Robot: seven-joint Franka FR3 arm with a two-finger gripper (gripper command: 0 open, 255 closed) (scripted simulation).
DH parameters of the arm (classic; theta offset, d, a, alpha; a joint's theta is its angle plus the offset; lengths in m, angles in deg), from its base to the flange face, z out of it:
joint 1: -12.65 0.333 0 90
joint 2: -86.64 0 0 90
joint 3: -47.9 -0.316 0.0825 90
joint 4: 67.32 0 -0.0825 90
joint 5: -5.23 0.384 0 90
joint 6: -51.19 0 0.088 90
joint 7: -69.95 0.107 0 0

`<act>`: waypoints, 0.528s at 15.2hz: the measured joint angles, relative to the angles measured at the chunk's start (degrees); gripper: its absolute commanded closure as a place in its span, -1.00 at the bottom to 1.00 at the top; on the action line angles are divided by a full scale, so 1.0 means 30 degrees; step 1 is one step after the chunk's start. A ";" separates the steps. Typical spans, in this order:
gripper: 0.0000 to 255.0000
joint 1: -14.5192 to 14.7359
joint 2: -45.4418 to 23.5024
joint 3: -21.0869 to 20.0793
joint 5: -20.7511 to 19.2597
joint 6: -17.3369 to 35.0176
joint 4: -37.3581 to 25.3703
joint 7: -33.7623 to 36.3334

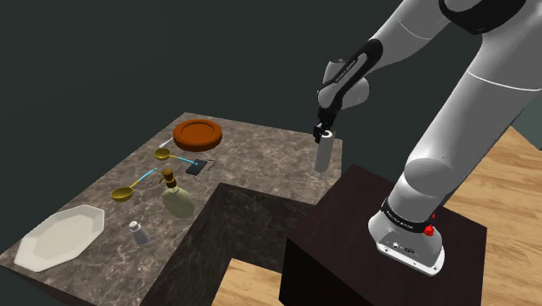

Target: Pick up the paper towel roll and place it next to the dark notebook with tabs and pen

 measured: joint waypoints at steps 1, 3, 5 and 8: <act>1.00 -0.0034 0.0281 0.0002 -0.0162 -0.0286 -0.0016 0.0094; 1.00 -0.0096 0.0823 -0.0008 -0.0415 -0.0991 -0.0205 0.0226; 1.00 -0.0148 0.1368 -0.0059 -0.0656 -0.1586 -0.0268 0.0407; 1.00 -0.0231 0.2212 -0.0164 -0.0978 -0.2520 -0.0380 0.0651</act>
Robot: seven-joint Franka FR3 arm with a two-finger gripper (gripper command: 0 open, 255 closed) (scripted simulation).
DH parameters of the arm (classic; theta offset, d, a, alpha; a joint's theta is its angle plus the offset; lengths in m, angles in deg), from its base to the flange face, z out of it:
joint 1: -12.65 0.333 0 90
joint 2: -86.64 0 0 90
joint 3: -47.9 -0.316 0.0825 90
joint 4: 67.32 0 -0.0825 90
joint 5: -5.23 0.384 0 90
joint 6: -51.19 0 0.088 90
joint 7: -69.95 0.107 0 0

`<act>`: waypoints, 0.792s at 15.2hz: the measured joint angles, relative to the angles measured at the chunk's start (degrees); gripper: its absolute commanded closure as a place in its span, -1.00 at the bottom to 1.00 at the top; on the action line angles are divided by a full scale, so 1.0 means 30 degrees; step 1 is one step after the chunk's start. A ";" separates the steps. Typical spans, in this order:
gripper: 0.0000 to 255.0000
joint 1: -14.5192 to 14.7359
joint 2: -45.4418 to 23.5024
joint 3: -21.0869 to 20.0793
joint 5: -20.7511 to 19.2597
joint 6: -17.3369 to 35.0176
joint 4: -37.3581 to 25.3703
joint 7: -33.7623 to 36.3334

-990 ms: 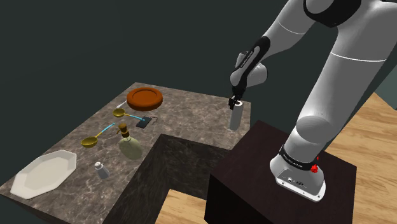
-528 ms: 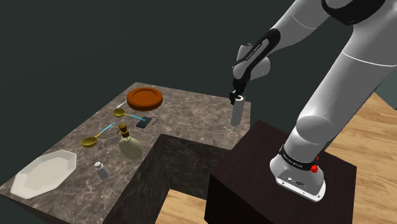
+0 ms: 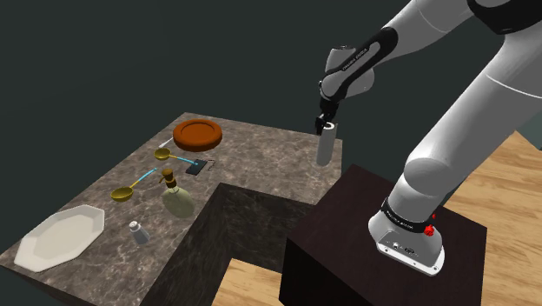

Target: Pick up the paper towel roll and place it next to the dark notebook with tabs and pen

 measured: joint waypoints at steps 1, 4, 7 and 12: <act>1.00 -0.0031 0.0311 -0.0041 -0.0098 -0.0371 -0.0068 0.0068; 1.00 -0.0071 0.0825 -0.0103 -0.0190 -0.1266 -0.0462 0.0106; 1.00 -0.0114 0.1474 -0.0222 -0.0327 -0.2168 -0.0722 0.0230; 1.00 -0.0183 0.2528 -0.0420 -0.0484 -0.3758 -0.1277 0.0358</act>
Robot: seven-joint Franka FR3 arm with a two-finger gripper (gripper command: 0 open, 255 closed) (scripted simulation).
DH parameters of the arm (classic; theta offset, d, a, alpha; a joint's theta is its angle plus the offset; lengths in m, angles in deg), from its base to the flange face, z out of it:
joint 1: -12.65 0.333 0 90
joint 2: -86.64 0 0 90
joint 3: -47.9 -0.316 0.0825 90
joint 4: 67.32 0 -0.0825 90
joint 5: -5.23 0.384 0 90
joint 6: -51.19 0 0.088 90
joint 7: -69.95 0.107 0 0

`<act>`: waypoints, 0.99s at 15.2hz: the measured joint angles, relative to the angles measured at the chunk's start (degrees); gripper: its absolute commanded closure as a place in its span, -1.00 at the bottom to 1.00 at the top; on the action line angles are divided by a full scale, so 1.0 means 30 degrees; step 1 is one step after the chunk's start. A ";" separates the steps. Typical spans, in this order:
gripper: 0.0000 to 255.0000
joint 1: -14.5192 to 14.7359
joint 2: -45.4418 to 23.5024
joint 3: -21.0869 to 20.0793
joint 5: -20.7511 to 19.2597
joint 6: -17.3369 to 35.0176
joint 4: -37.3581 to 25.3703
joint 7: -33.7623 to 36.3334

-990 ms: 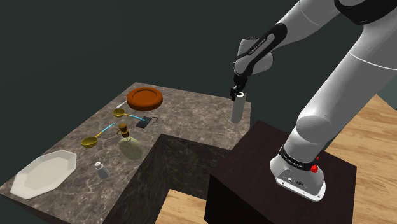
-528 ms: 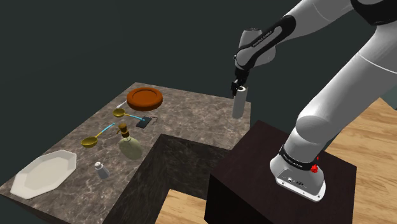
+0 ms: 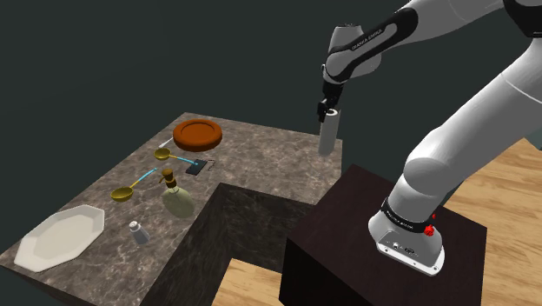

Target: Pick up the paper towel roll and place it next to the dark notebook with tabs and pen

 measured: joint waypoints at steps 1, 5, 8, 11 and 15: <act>1.00 -0.0008 0.0162 -0.0030 -0.0012 -0.0280 -0.0119 0.0009; 1.00 -0.0056 0.0815 -0.0141 -0.0061 -0.1470 -0.0668 0.0000; 1.00 -0.0015 0.1193 -0.0308 -0.0037 -0.2335 -0.1152 0.0104; 1.00 -0.0028 0.1637 -0.0421 -0.0047 -0.3216 -0.1592 0.0122; 1.00 -0.0024 0.1988 -0.0518 -0.0008 -0.4320 -0.2349 0.0077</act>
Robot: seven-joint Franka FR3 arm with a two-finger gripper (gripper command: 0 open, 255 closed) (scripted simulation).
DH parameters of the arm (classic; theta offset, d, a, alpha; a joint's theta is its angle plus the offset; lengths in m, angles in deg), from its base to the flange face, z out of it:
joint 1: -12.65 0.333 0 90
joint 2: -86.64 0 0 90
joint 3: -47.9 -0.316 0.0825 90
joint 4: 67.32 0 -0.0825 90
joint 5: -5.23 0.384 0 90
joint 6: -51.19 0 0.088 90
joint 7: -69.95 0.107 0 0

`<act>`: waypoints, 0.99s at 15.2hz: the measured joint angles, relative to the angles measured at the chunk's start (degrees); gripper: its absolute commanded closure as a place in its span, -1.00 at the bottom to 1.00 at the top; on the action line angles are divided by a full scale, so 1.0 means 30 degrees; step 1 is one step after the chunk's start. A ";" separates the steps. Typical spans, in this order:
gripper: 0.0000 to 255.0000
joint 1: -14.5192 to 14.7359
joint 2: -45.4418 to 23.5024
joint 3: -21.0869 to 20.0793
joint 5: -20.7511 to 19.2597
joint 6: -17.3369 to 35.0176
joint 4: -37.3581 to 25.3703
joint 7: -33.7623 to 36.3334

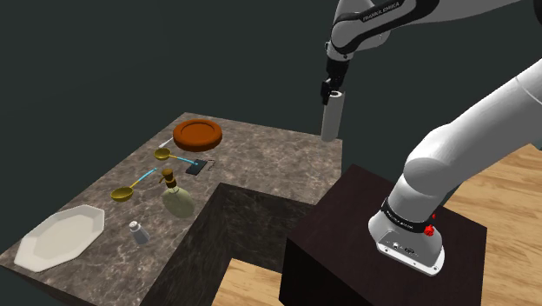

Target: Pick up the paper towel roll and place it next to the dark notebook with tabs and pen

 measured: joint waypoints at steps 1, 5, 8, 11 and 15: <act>1.00 0.0120 -0.0097 -0.0167 0.0088 -0.0076 -0.0154 0.0211; 1.00 0.0887 -0.1500 -0.0987 0.0703 -0.0194 -0.1551 0.1318; 1.00 0.1506 -0.2823 -0.1690 0.1164 -0.0162 -0.2743 0.2336; 1.00 0.2049 -0.4106 -0.2326 0.1523 -0.0318 -0.4103 0.3274; 1.00 0.2700 -0.6236 -0.3034 0.1914 -0.0495 -0.6316 0.4396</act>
